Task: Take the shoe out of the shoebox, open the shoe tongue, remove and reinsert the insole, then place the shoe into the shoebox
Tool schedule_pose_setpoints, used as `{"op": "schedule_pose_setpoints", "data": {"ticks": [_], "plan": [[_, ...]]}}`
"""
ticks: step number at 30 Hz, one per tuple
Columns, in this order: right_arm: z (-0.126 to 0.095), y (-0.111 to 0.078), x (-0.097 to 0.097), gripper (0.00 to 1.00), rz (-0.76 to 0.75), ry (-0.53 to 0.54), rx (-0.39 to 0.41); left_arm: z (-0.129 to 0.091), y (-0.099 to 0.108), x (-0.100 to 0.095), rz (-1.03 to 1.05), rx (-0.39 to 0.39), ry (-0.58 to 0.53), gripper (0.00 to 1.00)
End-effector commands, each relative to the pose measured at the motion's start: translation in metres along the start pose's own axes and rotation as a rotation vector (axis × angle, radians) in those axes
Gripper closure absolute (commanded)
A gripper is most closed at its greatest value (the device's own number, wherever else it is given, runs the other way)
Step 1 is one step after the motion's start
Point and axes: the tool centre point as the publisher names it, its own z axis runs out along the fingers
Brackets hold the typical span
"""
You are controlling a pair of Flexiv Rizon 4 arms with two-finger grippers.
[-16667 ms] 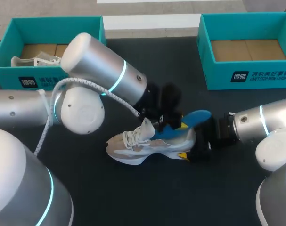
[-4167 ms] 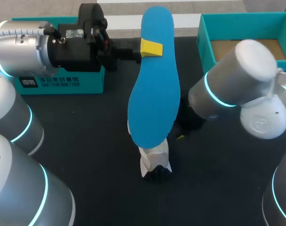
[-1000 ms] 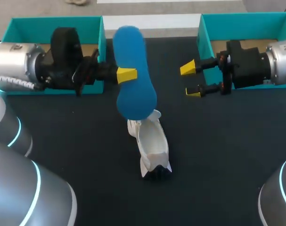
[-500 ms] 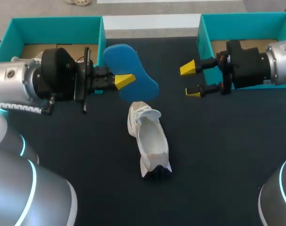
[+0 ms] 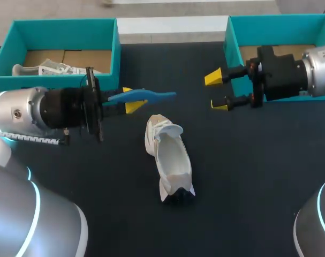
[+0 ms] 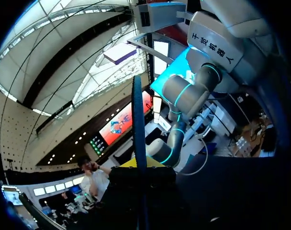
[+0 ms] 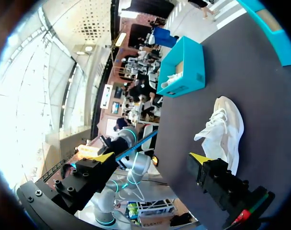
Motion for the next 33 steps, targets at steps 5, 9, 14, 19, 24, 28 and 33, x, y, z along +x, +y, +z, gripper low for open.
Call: {"op": "schedule_pose_setpoints", "data": {"ticks": [5,9,14,19,24,28,33], "plan": [[0.002,0.001,0.000,0.00,0.000,0.000,-0.001,-0.005,0.009,0.000,0.054,-0.007,0.010,1.00],[0.002,0.001,0.000,0.00,0.000,0.000,-0.001,-0.008,0.013,0.000,0.073,-0.010,-0.016,1.00],[0.002,0.001,0.000,0.00,0.000,0.000,-0.001,-0.011,0.015,0.001,0.111,-0.006,-0.030,1.00],[0.002,0.001,0.000,0.00,0.000,0.000,-0.001,-0.014,0.018,-0.002,0.182,-0.008,-0.033,1.00],[0.002,0.001,0.000,0.00,0.000,0.000,-0.001,-0.018,0.020,-0.003,0.302,-0.011,-0.012,1.00],[0.002,0.001,0.000,0.00,0.000,0.000,-0.001,-0.023,0.023,0.001,0.362,-0.015,0.009,1.00],[0.002,0.001,0.000,0.00,0.000,0.000,-0.001,-0.029,0.034,0.007,0.487,-0.046,0.066,1.00]]}}
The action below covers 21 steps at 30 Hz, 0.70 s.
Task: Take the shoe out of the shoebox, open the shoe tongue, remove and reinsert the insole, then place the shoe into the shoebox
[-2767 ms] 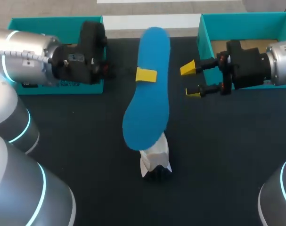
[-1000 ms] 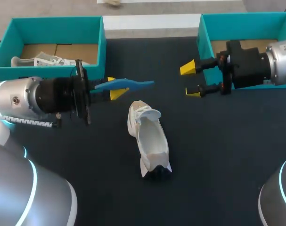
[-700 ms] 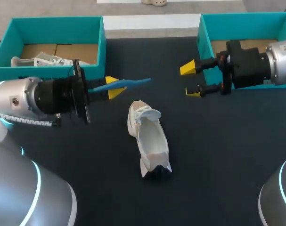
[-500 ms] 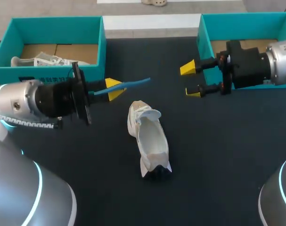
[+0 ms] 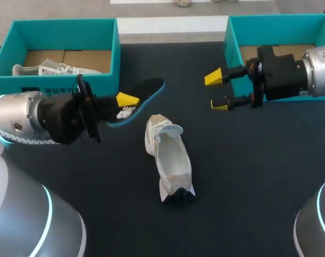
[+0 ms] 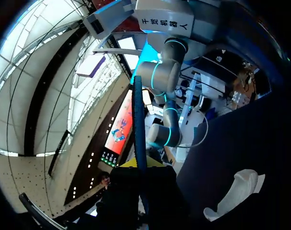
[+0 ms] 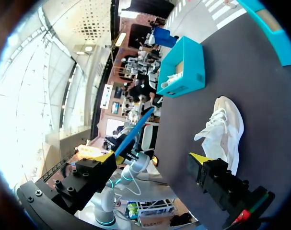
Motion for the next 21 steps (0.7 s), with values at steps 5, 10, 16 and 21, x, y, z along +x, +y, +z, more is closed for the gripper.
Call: {"op": "schedule_pose_setpoints", "data": {"ticks": [5,10,16,21], "plan": [[0.002,0.001,0.000,0.00,0.000,0.000,0.000,-0.008,0.014,0.013,0.210,0.008,0.106,1.00],[0.002,0.001,0.000,0.00,0.000,0.000,0.000,-0.006,0.021,0.024,0.296,0.031,0.151,1.00],[0.022,0.003,-0.001,0.00,-0.016,0.026,0.037,0.004,0.026,0.036,0.313,0.046,0.157,1.00],[0.037,0.004,-0.001,0.00,-0.012,0.044,0.036,0.012,0.029,0.042,0.345,0.052,0.156,1.00]]}}
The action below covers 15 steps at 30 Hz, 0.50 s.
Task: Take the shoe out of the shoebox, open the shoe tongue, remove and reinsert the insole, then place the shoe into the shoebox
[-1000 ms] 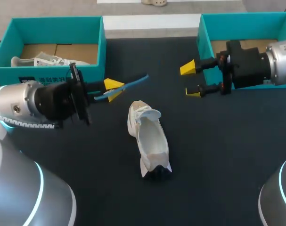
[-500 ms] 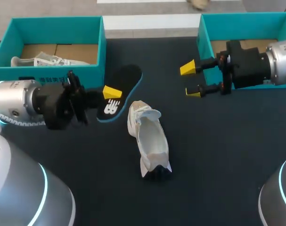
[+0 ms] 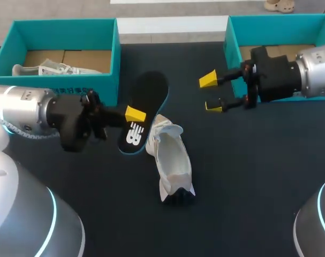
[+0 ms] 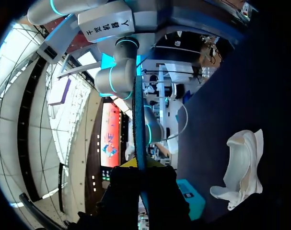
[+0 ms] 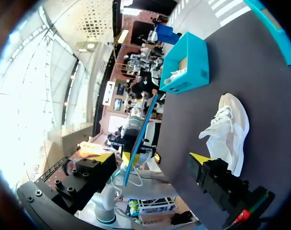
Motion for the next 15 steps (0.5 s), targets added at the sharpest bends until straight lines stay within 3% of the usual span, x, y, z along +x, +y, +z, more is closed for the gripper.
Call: {"op": "schedule_pose_setpoints", "data": {"ticks": [1,5,12,13,14,15], "plan": [[0.024,0.010,-0.003,0.00,-0.006,0.018,0.005,0.010,0.009,0.007,0.015,-0.003,-0.010,1.00],[0.034,0.013,0.003,0.00,-0.010,0.022,0.008,0.017,0.012,0.012,0.035,-0.044,-0.007,1.00],[0.047,0.017,0.006,0.00,-0.021,0.037,0.021,0.029,0.012,0.020,0.035,-0.042,0.001,1.00],[0.048,0.017,0.006,0.04,-0.021,0.039,0.022,0.030,0.012,0.021,0.043,-0.043,0.003,1.00],[0.050,0.018,0.006,0.19,-0.021,0.041,0.022,0.032,0.012,0.021,0.046,-0.044,0.002,1.00],[0.052,0.018,0.006,0.27,-0.020,0.043,0.023,0.034,0.013,0.021,0.053,-0.054,-0.002,1.00]]}}
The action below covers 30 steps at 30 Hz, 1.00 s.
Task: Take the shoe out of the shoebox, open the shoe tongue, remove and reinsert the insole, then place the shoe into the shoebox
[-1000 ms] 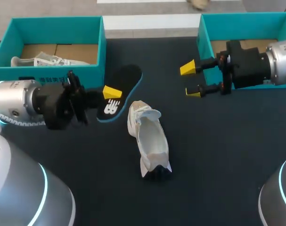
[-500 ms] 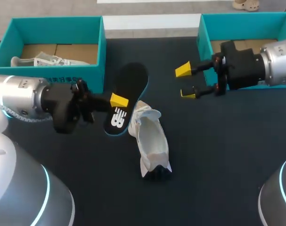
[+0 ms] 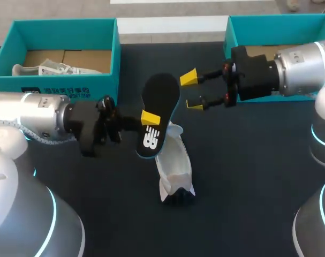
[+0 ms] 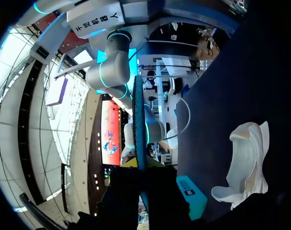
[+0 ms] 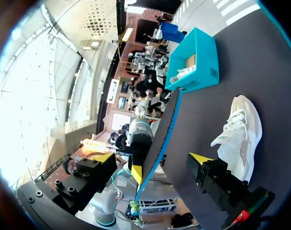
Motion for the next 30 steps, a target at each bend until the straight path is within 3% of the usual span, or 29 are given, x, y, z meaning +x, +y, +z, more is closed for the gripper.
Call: {"op": "schedule_pose_setpoints", "data": {"ticks": [1,3,5,12,24,25,26,30], "plan": [[0.015,0.007,-0.004,0.31,0.002,0.011,0.007,0.010,0.002,0.002,0.024,-0.018,-0.002,1.00],[0.017,0.007,-0.005,0.37,0.003,0.017,0.006,0.014,0.002,0.001,0.037,-0.016,-0.010,1.00],[0.019,0.006,-0.007,0.52,0.007,0.023,0.006,0.020,0.000,0.000,0.033,-0.017,-0.022,1.00],[0.021,0.005,-0.008,0.71,0.008,0.035,-0.009,0.024,-0.003,0.000,0.050,-0.034,-0.041,1.00],[0.028,0.003,-0.007,0.87,0.001,0.066,0.016,0.030,0.002,0.002,0.086,-0.031,-0.033,1.00],[0.028,0.003,-0.007,0.90,0.001,0.068,0.020,0.030,0.003,0.003,0.086,-0.030,-0.032,1.00],[0.029,0.003,-0.008,1.00,0.006,0.067,0.024,0.030,0.003,0.003,0.086,-0.028,-0.031,1.00],[0.029,0.002,-0.009,1.00,0.008,0.069,0.031,0.029,0.003,0.004,0.095,-0.016,-0.020,1.00]]}}
